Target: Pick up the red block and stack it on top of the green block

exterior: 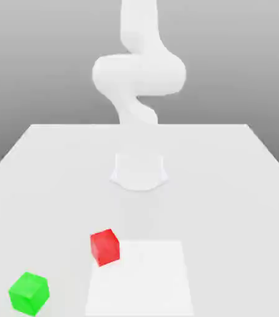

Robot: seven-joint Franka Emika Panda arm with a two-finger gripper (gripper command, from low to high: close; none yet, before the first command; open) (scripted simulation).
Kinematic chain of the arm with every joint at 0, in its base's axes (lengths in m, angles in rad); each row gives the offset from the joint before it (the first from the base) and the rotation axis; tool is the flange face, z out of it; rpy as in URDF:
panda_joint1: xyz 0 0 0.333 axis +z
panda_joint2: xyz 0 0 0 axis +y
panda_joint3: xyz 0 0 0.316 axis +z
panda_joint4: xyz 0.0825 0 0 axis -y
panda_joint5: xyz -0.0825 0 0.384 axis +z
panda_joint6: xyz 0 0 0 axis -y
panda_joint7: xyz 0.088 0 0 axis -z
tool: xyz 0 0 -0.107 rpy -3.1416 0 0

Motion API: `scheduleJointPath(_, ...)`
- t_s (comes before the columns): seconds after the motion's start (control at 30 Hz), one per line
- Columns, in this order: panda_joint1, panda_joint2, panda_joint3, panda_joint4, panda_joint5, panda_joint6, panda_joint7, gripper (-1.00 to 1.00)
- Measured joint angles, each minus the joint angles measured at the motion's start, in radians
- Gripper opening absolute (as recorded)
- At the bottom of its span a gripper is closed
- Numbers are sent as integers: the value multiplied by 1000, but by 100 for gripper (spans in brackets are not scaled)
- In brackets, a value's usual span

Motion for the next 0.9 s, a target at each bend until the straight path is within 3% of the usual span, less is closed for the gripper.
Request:
scheduleJointPath(0.3, -177, 311, 92, -236, -25, 209, 381, 0)
scheduleJointPath(0.57, -282, 632, 103, -466, 8, 425, 724, 0)
scheduleJointPath(0.83, -250, 916, 34, -463, -76, 660, 837, 0)
scheduleJointPath(0.87, -241, 938, 24, -461, -83, 678, 842, -100)
scheduleJointPath(0.9, -241, 938, 24, -461, -83, 678, 842, -100)
